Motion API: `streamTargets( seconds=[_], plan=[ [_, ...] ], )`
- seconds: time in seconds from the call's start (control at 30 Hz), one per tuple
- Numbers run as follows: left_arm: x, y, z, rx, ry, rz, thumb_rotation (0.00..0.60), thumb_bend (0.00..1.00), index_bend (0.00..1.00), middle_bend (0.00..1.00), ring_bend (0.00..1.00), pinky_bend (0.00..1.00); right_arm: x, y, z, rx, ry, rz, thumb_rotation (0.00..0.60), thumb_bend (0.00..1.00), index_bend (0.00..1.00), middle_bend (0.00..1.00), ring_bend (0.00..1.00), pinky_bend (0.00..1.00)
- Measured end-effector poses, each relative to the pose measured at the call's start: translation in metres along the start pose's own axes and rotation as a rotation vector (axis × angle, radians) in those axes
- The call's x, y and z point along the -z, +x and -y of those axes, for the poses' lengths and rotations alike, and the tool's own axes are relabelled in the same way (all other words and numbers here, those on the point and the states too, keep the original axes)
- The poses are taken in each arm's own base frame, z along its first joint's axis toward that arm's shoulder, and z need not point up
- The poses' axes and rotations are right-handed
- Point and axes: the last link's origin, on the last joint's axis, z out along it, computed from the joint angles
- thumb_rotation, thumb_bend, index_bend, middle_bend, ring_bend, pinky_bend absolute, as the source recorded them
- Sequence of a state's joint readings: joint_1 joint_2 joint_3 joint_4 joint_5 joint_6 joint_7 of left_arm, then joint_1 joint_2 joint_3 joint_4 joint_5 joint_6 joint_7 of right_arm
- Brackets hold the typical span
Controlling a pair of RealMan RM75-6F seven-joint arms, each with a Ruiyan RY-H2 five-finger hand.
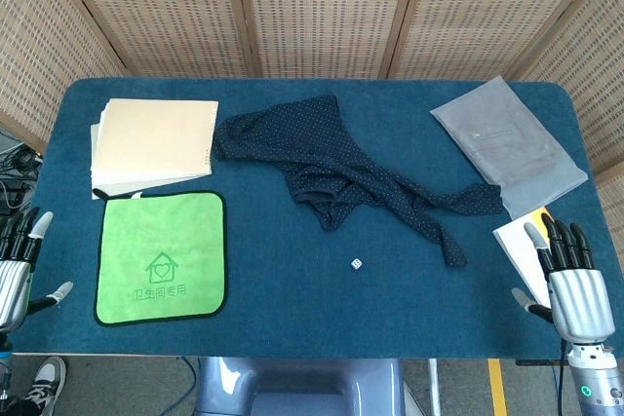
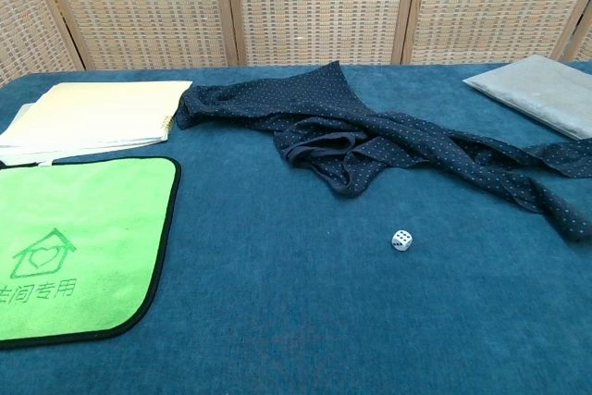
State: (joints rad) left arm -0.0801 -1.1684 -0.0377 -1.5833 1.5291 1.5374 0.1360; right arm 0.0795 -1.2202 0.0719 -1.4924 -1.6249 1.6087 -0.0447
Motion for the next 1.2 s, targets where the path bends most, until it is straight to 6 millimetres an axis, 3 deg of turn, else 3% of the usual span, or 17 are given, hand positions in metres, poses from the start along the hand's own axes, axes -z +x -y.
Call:
streamTargets(
  seconds=[0.53, 0.73, 0.87, 1.03, 1.2],
  plan=[
    [0.001, 0.002, 0.001, -0.007, 0.013, 0.013, 0.6, 0.0, 0.0, 0.0, 0.0, 0.0, 0.002, -0.004, 0.007, 0.007, 0.005, 0.052, 0.6, 0.15, 0.0, 0.0, 0.0, 0.0],
    [0.0, 0.002, 0.002, -0.007, 0.015, 0.018, 0.6, 0.0, 0.0, 0.0, 0.0, 0.0, 0.001, -0.009, 0.011, 0.014, 0.017, 0.069, 0.6, 0.15, 0.04, 0.0, 0.0, 0.0],
    [0.001, 0.003, 0.003, -0.004, 0.018, 0.019, 0.6, 0.0, 0.0, 0.0, 0.0, 0.0, -0.003, -0.011, 0.016, 0.005, 0.031, 0.07, 0.6, 0.15, 0.14, 0.0, 0.0, 0.0],
    [0.0, 0.002, 0.005, -0.001, 0.023, 0.022, 0.6, 0.0, 0.0, 0.0, 0.0, 0.0, -0.021, -0.013, 0.034, -0.007, 0.094, 0.058, 0.6, 0.15, 0.28, 0.0, 0.0, 0.02],
    [0.0, 0.003, 0.006, 0.009, 0.029, 0.023, 0.6, 0.0, 0.0, 0.0, 0.0, 0.0, -0.051, -0.024, 0.066, -0.028, 0.189, 0.061, 0.6, 0.2, 0.48, 0.12, 0.0, 0.14]
  ],
)
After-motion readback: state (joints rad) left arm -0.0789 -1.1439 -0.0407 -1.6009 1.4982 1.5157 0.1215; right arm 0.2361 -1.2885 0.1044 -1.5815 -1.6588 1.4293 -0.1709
